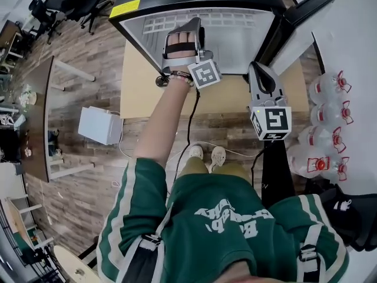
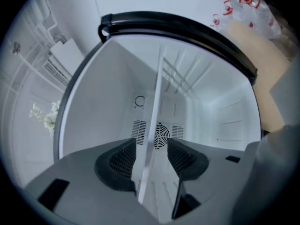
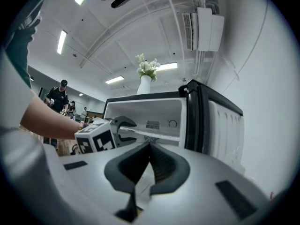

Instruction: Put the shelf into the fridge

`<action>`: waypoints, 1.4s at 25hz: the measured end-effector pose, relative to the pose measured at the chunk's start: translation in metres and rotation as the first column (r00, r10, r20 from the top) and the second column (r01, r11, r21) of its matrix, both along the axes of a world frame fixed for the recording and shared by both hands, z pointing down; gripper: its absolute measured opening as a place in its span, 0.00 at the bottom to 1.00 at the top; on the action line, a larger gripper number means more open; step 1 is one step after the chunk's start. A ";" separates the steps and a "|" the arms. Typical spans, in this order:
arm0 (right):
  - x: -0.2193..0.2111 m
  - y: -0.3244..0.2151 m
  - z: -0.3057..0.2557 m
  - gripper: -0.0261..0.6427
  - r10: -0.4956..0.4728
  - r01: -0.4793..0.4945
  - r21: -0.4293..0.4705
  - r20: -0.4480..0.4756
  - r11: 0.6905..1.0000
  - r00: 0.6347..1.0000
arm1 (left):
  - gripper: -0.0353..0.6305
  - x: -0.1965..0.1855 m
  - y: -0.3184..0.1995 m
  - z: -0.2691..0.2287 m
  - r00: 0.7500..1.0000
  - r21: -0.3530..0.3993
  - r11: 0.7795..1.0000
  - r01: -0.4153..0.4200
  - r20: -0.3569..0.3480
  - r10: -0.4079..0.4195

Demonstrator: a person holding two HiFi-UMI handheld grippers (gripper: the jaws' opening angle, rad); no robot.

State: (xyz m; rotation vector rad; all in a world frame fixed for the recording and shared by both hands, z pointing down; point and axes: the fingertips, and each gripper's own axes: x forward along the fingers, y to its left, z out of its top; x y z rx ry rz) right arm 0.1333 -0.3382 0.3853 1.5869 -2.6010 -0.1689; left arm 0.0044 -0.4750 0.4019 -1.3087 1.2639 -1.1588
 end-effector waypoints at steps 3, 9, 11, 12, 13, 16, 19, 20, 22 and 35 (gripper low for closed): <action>-0.006 0.003 -0.002 0.04 0.000 0.000 0.005 0.006 1.000 1.000 | 0.37 -0.004 0.023 -0.010 0.993 -0.028 0.999 -0.021 -0.117 0.018; -0.023 0.010 -0.020 0.04 0.004 -0.004 0.041 0.005 0.999 1.000 | 0.37 -0.029 0.068 -0.035 0.920 -0.086 0.995 -0.049 -0.393 0.011; -0.027 0.013 -0.029 0.04 0.019 -0.019 0.058 0.004 0.998 1.000 | 0.37 -0.036 0.084 -0.044 0.877 -0.091 0.993 -0.071 -0.480 0.019; -0.029 0.015 -0.035 0.05 0.027 -0.027 0.064 0.003 0.998 1.000 | 0.37 -0.039 0.092 -0.048 0.856 -0.091 0.992 -0.082 -0.516 0.023; -0.032 0.018 -0.040 0.05 0.034 -0.034 0.069 0.003 0.997 0.999 | 0.37 -0.042 0.101 -0.051 0.834 -0.092 0.991 -0.094 -0.550 0.028; -0.045 0.032 -0.055 0.05 0.048 -0.048 0.083 -0.002 0.995 0.999 | 0.37 -0.050 0.130 -0.061 0.759 -0.091 0.986 -0.138 -0.650 0.047; -0.056 0.047 -0.067 0.05 0.063 -0.061 0.102 -0.009 0.993 0.998 | 0.37 -0.061 0.156 -0.072 0.668 -0.073 0.982 -0.173 -0.742 0.063; -0.058 0.052 -0.069 0.05 0.070 -0.068 0.107 -0.009 0.992 0.998 | 0.37 -0.066 0.164 -0.075 0.630 -0.064 0.981 -0.182 -0.773 0.066; -0.062 0.062 -0.072 0.05 0.084 -0.082 0.111 -0.014 0.990 0.996 | 0.38 -0.074 0.181 -0.079 0.567 -0.052 0.978 -0.202 -0.820 0.074; -0.080 0.110 -0.064 0.05 0.128 -0.125 0.114 -0.020 0.986 0.992 | 0.35 -0.098 0.239 -0.081 0.335 -0.015 0.951 -0.310 -0.937 0.094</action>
